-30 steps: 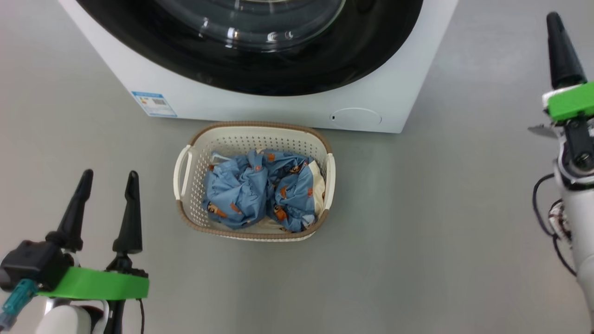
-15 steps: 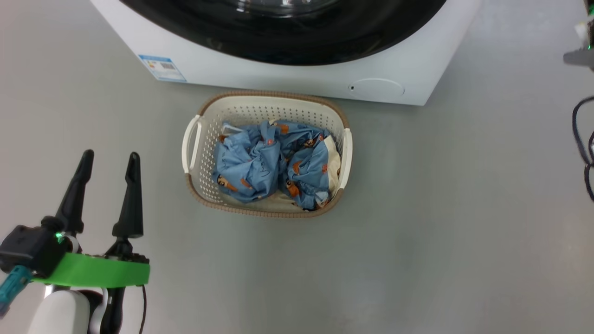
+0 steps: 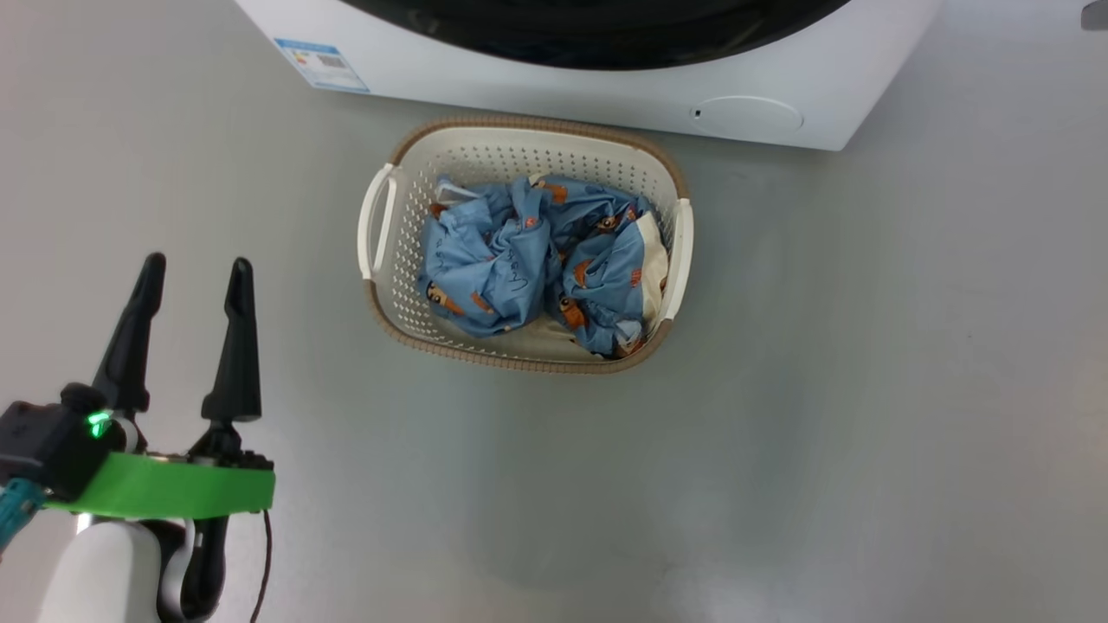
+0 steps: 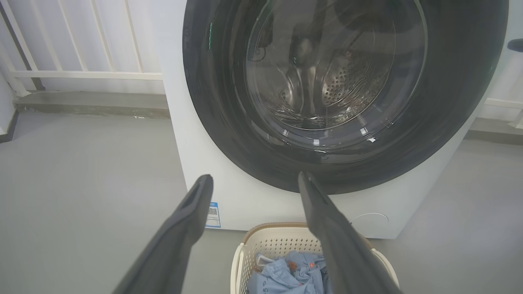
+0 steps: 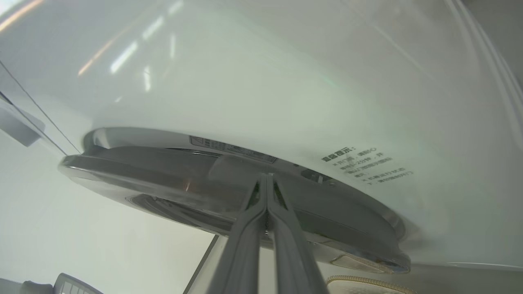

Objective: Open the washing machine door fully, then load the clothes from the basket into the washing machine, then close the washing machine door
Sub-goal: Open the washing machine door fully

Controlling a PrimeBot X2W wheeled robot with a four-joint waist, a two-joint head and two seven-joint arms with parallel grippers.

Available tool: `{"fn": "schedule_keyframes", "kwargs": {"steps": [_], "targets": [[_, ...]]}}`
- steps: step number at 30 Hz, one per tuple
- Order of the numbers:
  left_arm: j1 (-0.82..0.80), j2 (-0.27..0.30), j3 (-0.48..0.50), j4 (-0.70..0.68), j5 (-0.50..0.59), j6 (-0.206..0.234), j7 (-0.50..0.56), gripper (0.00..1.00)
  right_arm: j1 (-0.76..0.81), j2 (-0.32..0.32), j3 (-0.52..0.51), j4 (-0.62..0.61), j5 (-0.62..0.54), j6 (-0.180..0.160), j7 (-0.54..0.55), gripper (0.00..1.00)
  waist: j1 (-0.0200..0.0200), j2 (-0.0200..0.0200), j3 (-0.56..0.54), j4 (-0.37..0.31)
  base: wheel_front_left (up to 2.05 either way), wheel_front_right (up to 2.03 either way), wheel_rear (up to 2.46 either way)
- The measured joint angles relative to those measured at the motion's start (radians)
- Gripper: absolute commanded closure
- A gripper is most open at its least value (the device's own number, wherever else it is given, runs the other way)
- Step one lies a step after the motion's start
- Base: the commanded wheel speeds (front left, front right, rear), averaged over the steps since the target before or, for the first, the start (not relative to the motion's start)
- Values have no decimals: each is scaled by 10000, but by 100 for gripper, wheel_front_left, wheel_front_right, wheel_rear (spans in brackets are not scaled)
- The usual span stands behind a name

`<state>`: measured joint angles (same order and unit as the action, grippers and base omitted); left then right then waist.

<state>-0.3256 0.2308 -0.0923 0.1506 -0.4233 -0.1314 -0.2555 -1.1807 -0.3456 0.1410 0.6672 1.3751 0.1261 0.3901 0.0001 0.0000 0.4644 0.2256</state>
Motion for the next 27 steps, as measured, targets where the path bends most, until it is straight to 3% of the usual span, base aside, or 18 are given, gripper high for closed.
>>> {"fn": "schedule_keyframes", "kwargs": {"steps": [27], "targets": [[-225,-360,19,130,-159,0,2,0,-1660,-12,167,1312,437,0,1143,100,-1,0,566,748,0,0,0]]}}
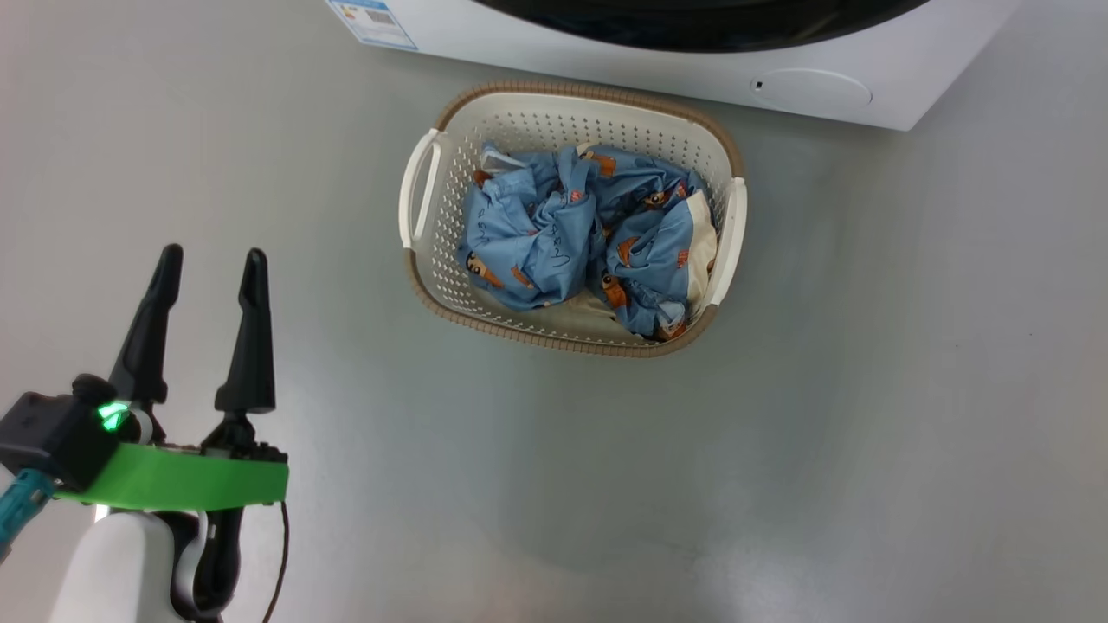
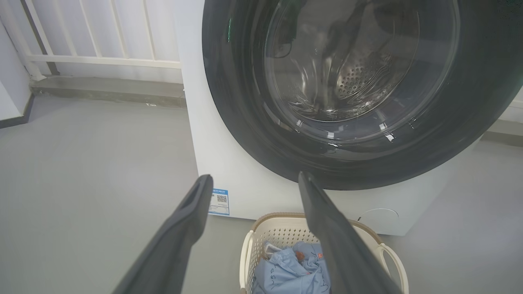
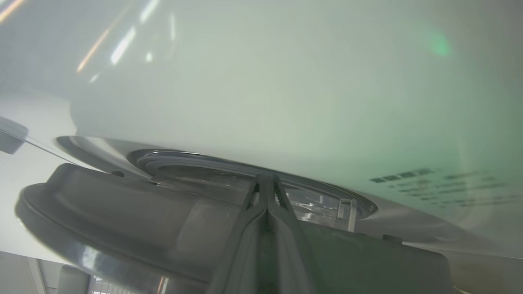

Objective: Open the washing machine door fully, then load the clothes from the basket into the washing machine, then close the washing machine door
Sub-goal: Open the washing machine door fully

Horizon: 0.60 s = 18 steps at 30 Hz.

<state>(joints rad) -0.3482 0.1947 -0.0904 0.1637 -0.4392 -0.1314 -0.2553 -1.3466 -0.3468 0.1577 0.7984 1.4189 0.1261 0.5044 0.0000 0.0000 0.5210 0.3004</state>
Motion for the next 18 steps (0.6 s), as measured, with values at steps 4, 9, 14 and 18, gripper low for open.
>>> {"fn": "schedule_keyframes", "kwargs": {"steps": [4,9,14,18], "targets": [[14,-2,48,77,8,0,-2,0,237,69,59,-10,81,-6,182,100,0,0,-203,-70,0,0,0],[159,21,46,174,15,0,-2,0,937,224,58,-314,272,-10,274,100,0,0,-534,-202,0,0,0],[565,69,69,291,56,0,0,0,1848,366,23,-744,598,-12,428,100,0,0,-960,-281,0,0,0],[900,63,169,349,182,0,0,0,2675,464,23,-1078,867,-12,589,100,-1,0,-1366,-296,0,0,0]]}}
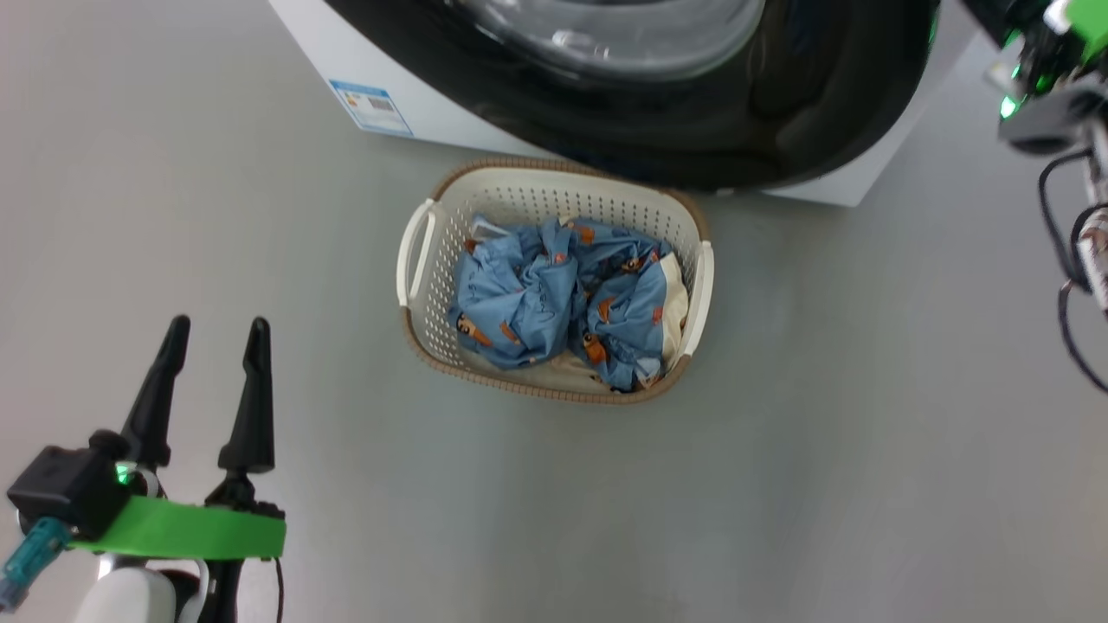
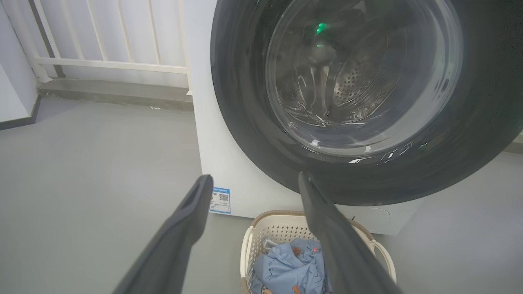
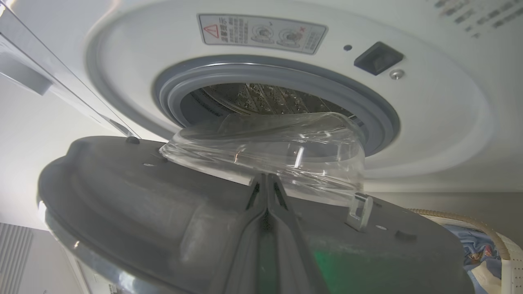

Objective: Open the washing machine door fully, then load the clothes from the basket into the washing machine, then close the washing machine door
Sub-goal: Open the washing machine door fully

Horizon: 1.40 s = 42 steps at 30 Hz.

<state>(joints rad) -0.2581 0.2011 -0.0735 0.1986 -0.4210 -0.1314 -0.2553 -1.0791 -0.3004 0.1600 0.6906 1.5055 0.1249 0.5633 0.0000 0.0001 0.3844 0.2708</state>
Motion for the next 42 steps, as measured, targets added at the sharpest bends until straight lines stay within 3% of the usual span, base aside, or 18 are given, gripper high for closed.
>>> {"fn": "schedule_keyframes", "kwargs": {"steps": [22,42], "targets": [[1441,-318,451,309,700,0,0,0,3831,282,-61,-1147,802,0,857,100,-1,-1,-2477,753,0,0,0],[1778,-337,449,422,1060,0,0,0,5557,807,-67,-1927,1252,0,1411,100,0,0,-3417,2179,0,0,0]]}}
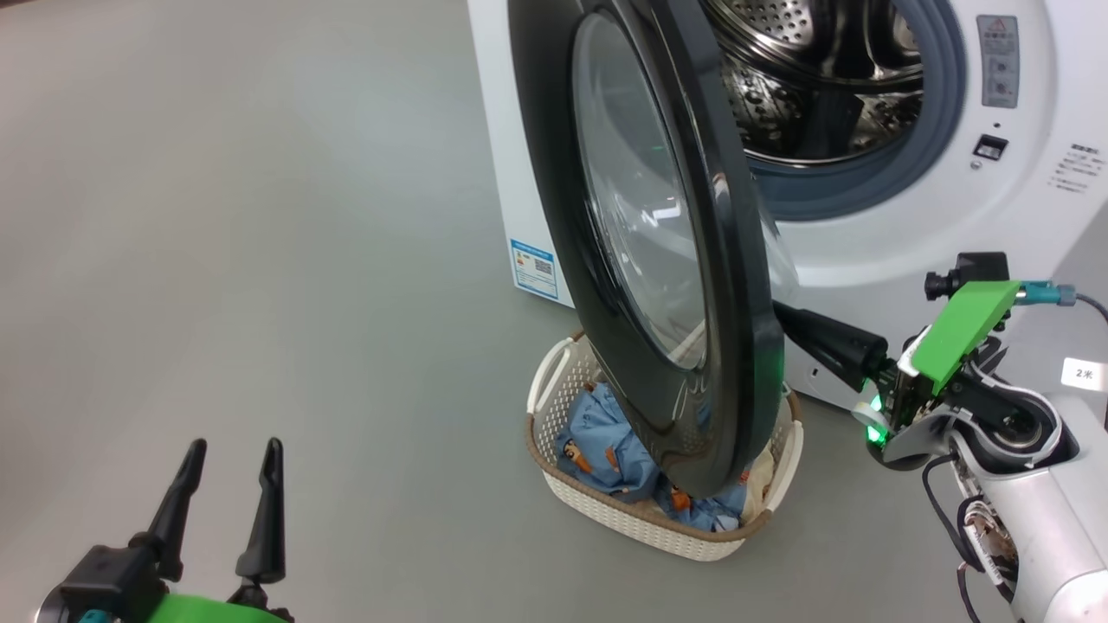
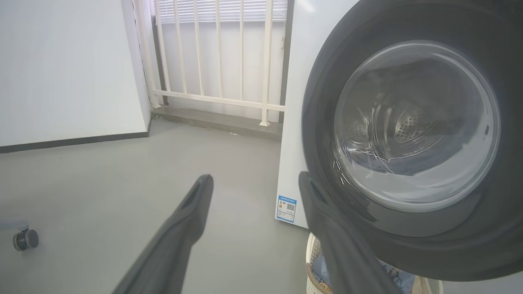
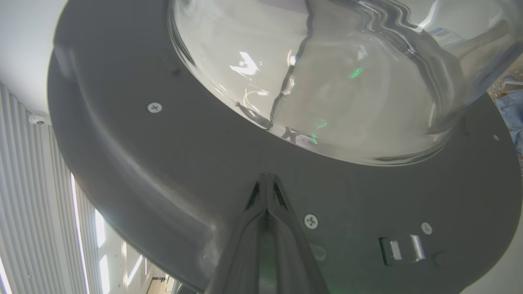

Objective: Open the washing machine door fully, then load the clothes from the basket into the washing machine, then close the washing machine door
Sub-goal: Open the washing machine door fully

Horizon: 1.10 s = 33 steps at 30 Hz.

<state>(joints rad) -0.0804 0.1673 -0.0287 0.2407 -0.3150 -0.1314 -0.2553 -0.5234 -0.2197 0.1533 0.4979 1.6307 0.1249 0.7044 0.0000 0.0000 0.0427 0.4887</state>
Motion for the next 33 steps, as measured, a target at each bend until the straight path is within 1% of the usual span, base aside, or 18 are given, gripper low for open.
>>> {"fn": "schedule_keyframes", "kwargs": {"steps": [9,33], "targets": [[35,35,12,61,12,0,0,0,232,111,-4,-125,-2,0,35,100,0,0,-214,356,0,0,0],[34,38,-44,115,40,0,0,0,447,456,-44,-144,-88,0,309,100,0,0,-335,324,0,0,0]]}}
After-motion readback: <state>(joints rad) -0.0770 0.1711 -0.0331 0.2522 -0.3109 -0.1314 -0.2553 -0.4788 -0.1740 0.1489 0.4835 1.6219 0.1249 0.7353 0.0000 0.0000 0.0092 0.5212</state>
